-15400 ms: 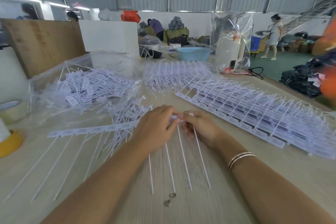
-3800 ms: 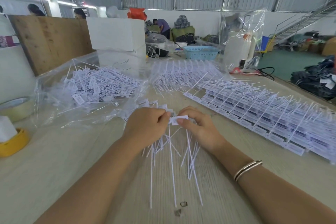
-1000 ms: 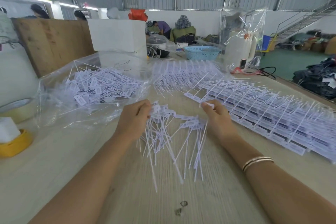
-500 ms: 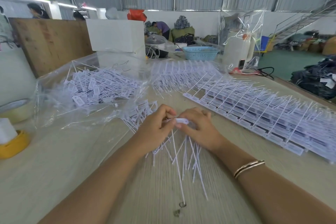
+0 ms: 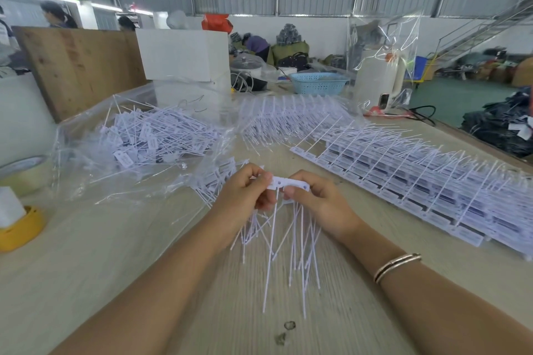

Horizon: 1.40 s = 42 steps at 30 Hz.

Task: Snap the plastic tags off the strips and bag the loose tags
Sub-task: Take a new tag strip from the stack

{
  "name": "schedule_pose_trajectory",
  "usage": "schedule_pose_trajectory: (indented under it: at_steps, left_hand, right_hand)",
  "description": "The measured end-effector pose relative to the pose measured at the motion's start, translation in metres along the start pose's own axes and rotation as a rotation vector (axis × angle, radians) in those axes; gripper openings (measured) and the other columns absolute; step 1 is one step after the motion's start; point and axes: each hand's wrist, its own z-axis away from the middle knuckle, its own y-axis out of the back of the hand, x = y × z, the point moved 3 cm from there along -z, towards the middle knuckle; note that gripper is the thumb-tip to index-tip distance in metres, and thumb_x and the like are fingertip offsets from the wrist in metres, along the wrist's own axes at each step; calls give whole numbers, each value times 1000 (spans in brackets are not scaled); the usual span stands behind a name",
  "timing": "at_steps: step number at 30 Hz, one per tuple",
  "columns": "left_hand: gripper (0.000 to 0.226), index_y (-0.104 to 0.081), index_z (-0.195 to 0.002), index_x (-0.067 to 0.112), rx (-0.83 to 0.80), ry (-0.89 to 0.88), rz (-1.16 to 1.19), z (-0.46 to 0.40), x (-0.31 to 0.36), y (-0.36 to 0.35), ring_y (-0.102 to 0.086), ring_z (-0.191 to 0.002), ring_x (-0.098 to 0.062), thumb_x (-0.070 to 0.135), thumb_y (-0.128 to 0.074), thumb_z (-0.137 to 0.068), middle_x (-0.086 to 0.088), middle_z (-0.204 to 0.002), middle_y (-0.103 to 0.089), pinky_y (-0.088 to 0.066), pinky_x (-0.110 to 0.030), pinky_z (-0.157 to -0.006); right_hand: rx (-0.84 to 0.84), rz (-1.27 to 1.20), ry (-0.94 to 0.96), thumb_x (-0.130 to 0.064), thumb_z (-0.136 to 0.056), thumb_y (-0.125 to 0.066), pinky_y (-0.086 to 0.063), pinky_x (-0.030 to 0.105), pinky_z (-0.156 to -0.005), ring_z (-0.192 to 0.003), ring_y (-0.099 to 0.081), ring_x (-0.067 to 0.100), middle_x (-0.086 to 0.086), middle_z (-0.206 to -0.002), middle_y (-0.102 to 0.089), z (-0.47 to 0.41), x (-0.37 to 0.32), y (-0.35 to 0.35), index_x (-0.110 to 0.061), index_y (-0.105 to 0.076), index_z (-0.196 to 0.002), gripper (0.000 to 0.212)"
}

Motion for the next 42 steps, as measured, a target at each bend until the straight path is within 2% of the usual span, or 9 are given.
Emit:
schedule_pose_trajectory:
  at_steps: [5, 12, 15, 20, 26, 29, 33, 37, 42]
  left_hand:
    - [16, -56, -81, 7, -1, 222, 462, 2, -2, -9, -54, -44, -8, 14, -51, -95, -1, -51, -59, -48, -19, -46]
    - [15, -56, -79, 8, 46, 389, 760, 6, 4, -19, -62, -45, -11, 8, -52, -94, -8, -55, -65, -51, -18, -44]
    - [14, -56, -81, 7, 40, 399, 858, 8, 6, -26, -63, -48, -11, 7, -51, -94, -8, -57, -66, -51, -18, -44]
    - [10, -56, -85, 6, 59, 322, 1072, 7, 12, -22, -62, -48, -9, 10, -51, -92, -5, -58, -64, -51, -19, -45]
    - [10, -58, -84, 13, 172, 81, 305, 0, 13, 11, -52, -50, -8, 13, -55, -93, 5, -54, -59, -47, -17, -49]
    - [4, -56, -94, 13, 156, 38, 69, -7, 12, 4, -56, -48, -7, 14, -59, -92, 5, -54, -62, -49, -17, -51]
    - [7, -56, -85, 15, 194, 9, -97, -27, 12, -8, -56, -45, -4, 17, -60, -91, -1, -60, -63, -50, -17, -49]
    - [14, -56, -82, 14, 193, -27, -219, -49, 14, -27, -54, -41, 0, 23, -64, -89, -2, -62, -61, -45, -15, -46]
    - [40, -55, -113, 20, 124, -100, -601, -50, 14, -43, -62, -89, -17, 50, -57, -87, 0, -95, -63, -50, -34, -80]
  right_hand:
    - [71, 78, 101, -9, -90, -60, -43, 39, -71, -70, -53, 29, 26, -77, -60, 0, -6, -1, -13, -66, -84, 10]
    - [189, 253, 187, -18, -93, -55, -36, 66, -90, -81, -65, 21, 1, -80, -69, -1, -7, 3, -10, -68, -88, 16]
    - [221, 246, 220, -24, -91, -53, -43, 58, -86, -80, -65, 20, -2, -80, -69, -1, -9, 1, -22, -66, -86, 15]
    - [384, -211, 90, -15, -93, -54, -48, 17, -66, -66, -56, 8, -6, -77, -67, -1, -1, 21, -27, -62, -75, 23]
    - [405, -79, -71, -16, -95, -51, -41, 6, -60, -72, -53, 6, -7, -77, -61, -3, 10, 45, -23, -60, -70, 27]
    - [325, 269, -186, -24, -97, -49, -39, 19, -83, -94, -49, 9, -2, -102, -56, -11, 21, 32, -21, -63, -95, 15]
    - [329, 525, -277, -29, -101, -37, -10, 35, -107, -136, -20, 12, -9, -145, -35, -14, 23, 30, -30, -42, -140, 39]
    - [468, 404, -255, -26, -101, -38, -16, 44, -114, -133, -28, 18, -3, -138, -41, -11, 24, 41, -28, -50, -132, 33]
    - [577, 312, -209, -21, -100, -39, -22, 48, -111, -125, -39, 15, -10, -117, -48, -10, 23, 47, -30, -57, -110, 22]
